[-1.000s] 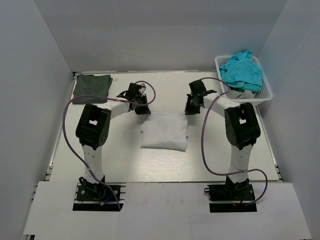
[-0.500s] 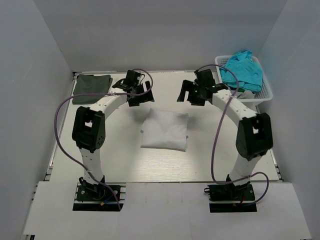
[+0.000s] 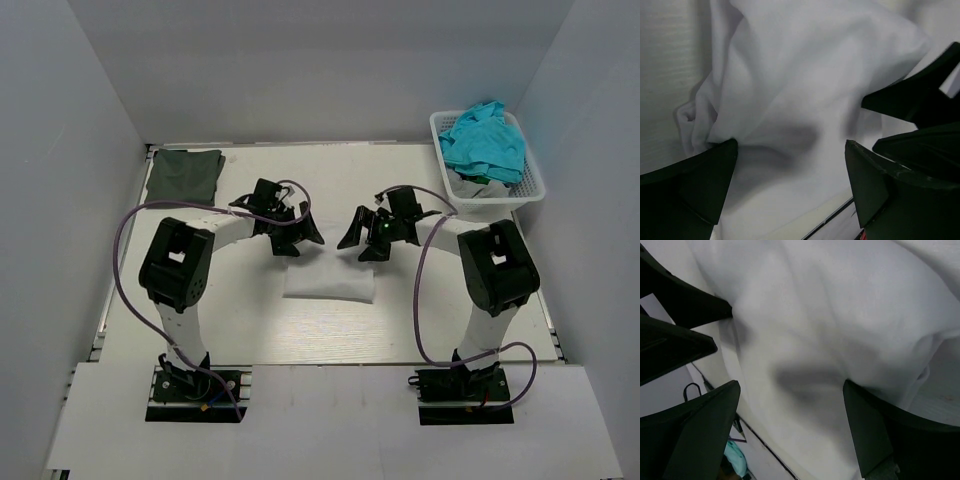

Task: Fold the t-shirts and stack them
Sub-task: Fold the long partially folded tshirt into a neat square, then put the neatly folded tshirt into the corner of the board with the left arm

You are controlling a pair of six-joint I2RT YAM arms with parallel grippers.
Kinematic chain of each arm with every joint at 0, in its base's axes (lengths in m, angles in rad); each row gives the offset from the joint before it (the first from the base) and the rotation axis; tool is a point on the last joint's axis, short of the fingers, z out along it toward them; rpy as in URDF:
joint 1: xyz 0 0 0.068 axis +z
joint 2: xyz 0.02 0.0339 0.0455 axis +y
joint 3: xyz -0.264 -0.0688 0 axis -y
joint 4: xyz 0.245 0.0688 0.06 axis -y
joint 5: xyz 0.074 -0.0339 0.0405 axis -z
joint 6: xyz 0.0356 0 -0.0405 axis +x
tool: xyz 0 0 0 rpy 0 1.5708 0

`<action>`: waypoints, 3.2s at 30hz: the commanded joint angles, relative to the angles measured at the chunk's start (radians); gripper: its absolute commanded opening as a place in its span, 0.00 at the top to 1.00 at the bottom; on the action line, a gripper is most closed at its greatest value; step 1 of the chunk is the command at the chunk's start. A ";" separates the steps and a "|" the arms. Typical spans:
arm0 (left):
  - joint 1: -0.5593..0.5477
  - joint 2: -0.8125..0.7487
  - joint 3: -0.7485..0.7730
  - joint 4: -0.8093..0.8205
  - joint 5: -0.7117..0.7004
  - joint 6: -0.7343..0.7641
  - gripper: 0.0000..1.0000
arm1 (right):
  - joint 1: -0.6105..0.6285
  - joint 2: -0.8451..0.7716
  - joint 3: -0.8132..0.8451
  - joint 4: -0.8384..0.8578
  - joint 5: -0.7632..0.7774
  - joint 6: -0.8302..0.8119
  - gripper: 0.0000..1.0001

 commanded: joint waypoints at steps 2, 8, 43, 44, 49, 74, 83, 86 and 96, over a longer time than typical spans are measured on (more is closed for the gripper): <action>0.016 0.031 -0.023 -0.019 -0.025 0.020 0.00 | -0.045 0.018 -0.038 0.135 -0.013 0.024 0.10; 0.016 0.033 -0.023 -0.047 -0.049 0.052 0.00 | -0.076 0.055 -0.034 0.123 -0.045 -0.059 0.10; -0.154 0.020 0.023 -0.289 -0.414 0.034 0.05 | -0.059 -0.600 -0.086 -0.294 0.208 -0.216 0.10; -0.164 0.031 0.023 -0.276 -0.404 0.034 0.06 | -0.060 -0.601 -0.087 -0.293 0.207 -0.213 0.10; -0.174 0.114 0.056 -0.240 -0.356 0.045 0.36 | -0.062 -0.604 -0.081 -0.294 0.217 -0.216 0.10; -0.073 0.037 0.411 -0.268 -0.747 0.591 1.00 | -0.065 -0.720 -0.089 -0.467 0.414 -0.273 0.10; 0.059 0.068 0.550 -0.233 -0.835 0.761 1.00 | -0.066 -0.602 0.008 -0.509 0.411 -0.280 0.10; 0.105 0.090 0.595 -0.233 -0.856 0.792 1.00 | -0.065 -0.540 0.043 -0.521 0.408 -0.273 0.10; 0.259 0.183 0.815 -0.245 -0.795 0.838 1.00 | -0.065 -0.410 0.209 -0.560 0.418 -0.311 0.10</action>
